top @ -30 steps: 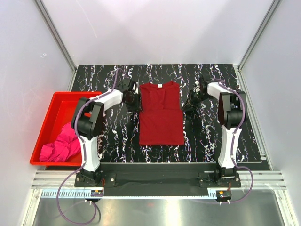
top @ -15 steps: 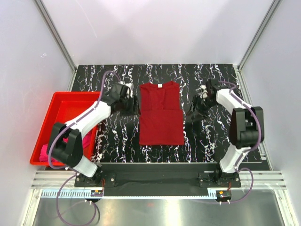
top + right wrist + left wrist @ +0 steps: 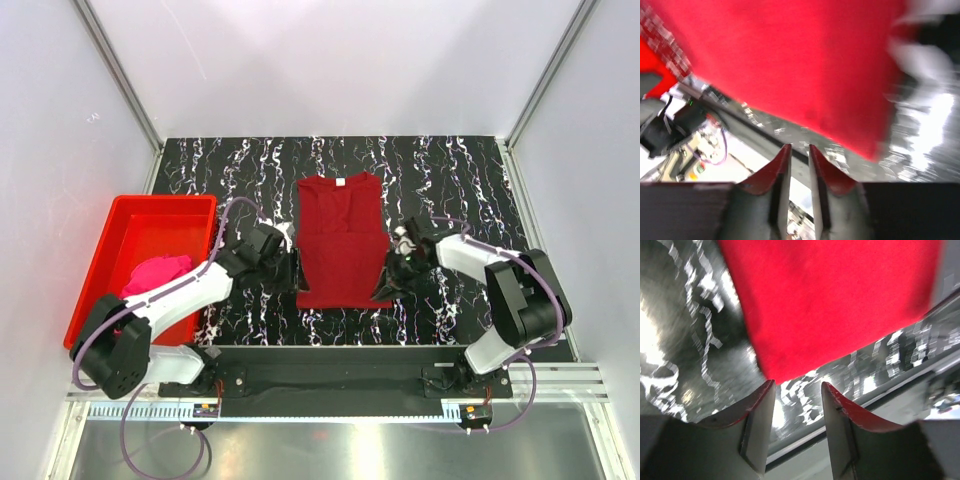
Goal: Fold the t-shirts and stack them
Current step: Fold the tshirt
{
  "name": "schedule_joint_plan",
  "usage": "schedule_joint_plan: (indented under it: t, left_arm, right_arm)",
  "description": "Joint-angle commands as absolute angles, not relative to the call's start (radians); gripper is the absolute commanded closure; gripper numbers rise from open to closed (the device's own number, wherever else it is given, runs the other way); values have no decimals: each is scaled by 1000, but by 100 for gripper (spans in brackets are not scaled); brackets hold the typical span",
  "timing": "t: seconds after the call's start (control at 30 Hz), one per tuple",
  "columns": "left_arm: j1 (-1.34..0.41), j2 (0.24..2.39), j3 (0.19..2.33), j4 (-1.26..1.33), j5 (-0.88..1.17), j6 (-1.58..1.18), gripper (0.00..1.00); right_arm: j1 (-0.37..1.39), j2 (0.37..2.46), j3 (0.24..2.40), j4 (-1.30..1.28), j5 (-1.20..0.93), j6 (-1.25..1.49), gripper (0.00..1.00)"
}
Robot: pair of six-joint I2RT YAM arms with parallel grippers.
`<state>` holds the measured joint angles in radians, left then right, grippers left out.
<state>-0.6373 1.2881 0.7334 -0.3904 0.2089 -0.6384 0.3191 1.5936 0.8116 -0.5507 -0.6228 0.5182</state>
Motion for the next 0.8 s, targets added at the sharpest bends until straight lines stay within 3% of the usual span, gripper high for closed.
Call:
schedule_joint_plan:
  t: [0.0, 0.23, 0.4, 0.77]
  left_arm:
    - [-641, 1336, 762, -258, 256, -687, 55]
    - [-643, 1489, 772, -132, 377, -762, 63]
    - [-641, 1537, 759, -230, 345, -756, 68]
    - [-641, 1586, 686, -218, 330, -772, 69]
  right_arm:
    - [374, 1600, 844, -414, -681, 615, 76]
    - [469, 1756, 986, -423, -747, 597, 82]
    - [583, 1848, 1109, -460, -744, 592, 82]
    - [649, 1916, 1069, -509, -594, 529, 87]
